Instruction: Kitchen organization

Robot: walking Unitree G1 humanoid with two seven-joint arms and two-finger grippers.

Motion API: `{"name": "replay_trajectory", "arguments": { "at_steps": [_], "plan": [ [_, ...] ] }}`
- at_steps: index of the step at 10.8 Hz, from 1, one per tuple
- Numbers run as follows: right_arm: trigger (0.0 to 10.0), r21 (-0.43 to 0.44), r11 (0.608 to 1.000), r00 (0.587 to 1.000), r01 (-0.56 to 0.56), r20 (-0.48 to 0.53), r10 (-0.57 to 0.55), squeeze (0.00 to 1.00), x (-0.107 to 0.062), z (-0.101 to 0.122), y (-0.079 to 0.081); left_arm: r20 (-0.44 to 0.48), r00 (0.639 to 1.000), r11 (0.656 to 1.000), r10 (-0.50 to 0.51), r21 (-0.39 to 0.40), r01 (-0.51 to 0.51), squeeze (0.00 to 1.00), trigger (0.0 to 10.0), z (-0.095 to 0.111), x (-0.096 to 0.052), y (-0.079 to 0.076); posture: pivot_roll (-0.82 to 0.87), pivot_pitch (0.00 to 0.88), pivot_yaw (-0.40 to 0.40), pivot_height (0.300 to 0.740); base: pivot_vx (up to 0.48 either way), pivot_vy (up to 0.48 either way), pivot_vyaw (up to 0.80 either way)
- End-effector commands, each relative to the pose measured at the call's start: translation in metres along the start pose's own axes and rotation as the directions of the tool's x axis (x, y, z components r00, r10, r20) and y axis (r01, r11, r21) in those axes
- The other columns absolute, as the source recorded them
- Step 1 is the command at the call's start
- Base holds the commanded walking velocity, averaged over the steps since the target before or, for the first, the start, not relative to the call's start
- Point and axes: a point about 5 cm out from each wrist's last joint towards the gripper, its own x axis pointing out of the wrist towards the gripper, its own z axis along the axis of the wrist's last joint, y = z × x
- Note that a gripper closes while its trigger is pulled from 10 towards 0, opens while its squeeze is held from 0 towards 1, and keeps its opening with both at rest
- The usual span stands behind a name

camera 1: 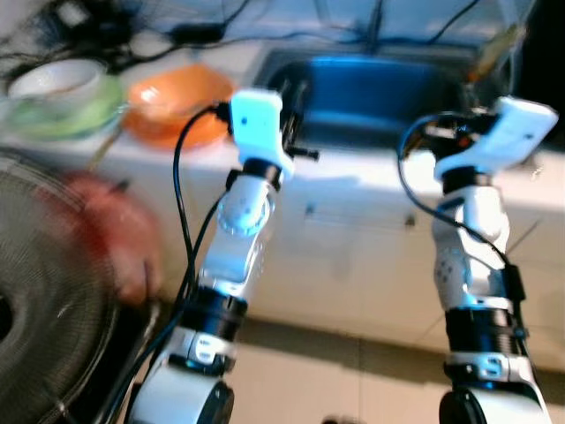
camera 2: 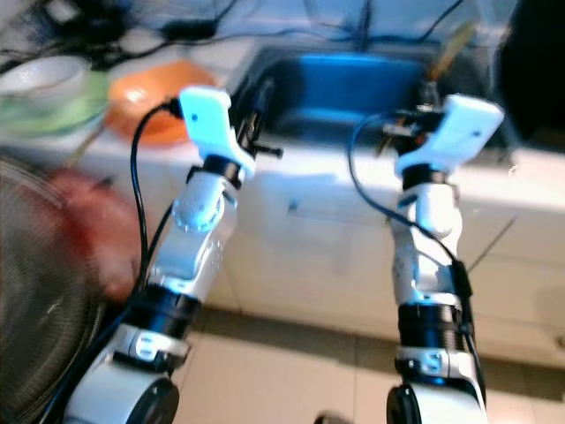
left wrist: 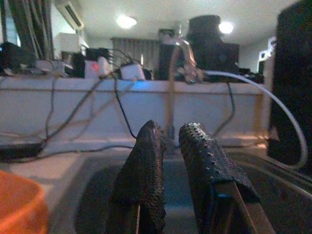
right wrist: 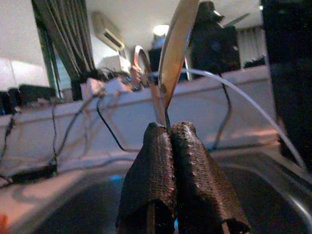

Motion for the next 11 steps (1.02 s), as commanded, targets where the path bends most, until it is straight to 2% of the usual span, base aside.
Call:
{"name": "replay_trajectory", "arguments": {
  "at_steps": [1, 2, 5, 7, 8, 11],
  "plan": [
    [10.0, 0.012, 0.999, 0.999, -0.034, 0.021, 0.034, 0.0, 0.002, 0.0036, 0.0124, 0.014, 1.0, 1.0, 0.024, 0.012, -0.025, 0.0, 10.0, 0.0037, 0.0, 0.0098, 0.04, 0.147, 0.048, 0.74, 0.458, 0.0, -0.51],
    [10.0, 0.013, 0.999, 0.999, -0.034, 0.021, 0.034, 0.0, 0.0021, 0.0036, 0.0123, 0.015, 1.0, 1.0, 0.024, 0.012, -0.024, 0.0, 10.0, 0.0042, 0.0004, 0.0097, 0.04, 0.148, 0.048, 0.74, 0.454, 0.0, -0.8],
    [10.0, 0.021, 0.999, 1.0, -0.028, 0.013, 0.028, 0.0, 0.0011, 0.0018, 0.0121, 0.013, 1.0, 1.0, 0.023, 0.01, -0.023, 0.0, 10.0, 0.0038, 0.0005, 0.0094, 0.04, 0.147, 0.048, 0.74, 0.455, 0.0, 0.0],
    [10.0, 0.017, 1.0, 1.0, -0.02, -0.004, 0.02, 0.0, 0.0008, -0.001, 0.0119, 0.012, 1.0, 1.0, 0.021, 0.009, -0.021, 0.0, 10.0, 0.0037, 0.0004, 0.009, 0.04, 0.152, 0.049, 0.74, 0.454, 0.0, -0.8],
    [10.0, 0.01, 1.0, 1.0, -0.022, 0.002, 0.022, 0.0, 0.0, -0.0009, 0.0119, 0.011, 1.0, 1.0, 0.019, 0.008, -0.019, 0.0, 10.0, 0.0036, 0.0003, 0.0089, 0.04, 0.153, 0.049, 0.74, 0.442, 0.0, 0.0],
    [10.0, 0.013, 1.0, 1.0, -0.02, 0.0, 0.02, 0.0, -0.0006, -0.0015, 0.0125, -0.003, 1.0, 1.0, -0.003, -0.011, 0.003, 0.0, 10.0, 0.0005, -0.0016, 0.0047, 0.05, 0.154, 0.048, 0.74, 0.0, 0.0, 0.0]
  ]
}}
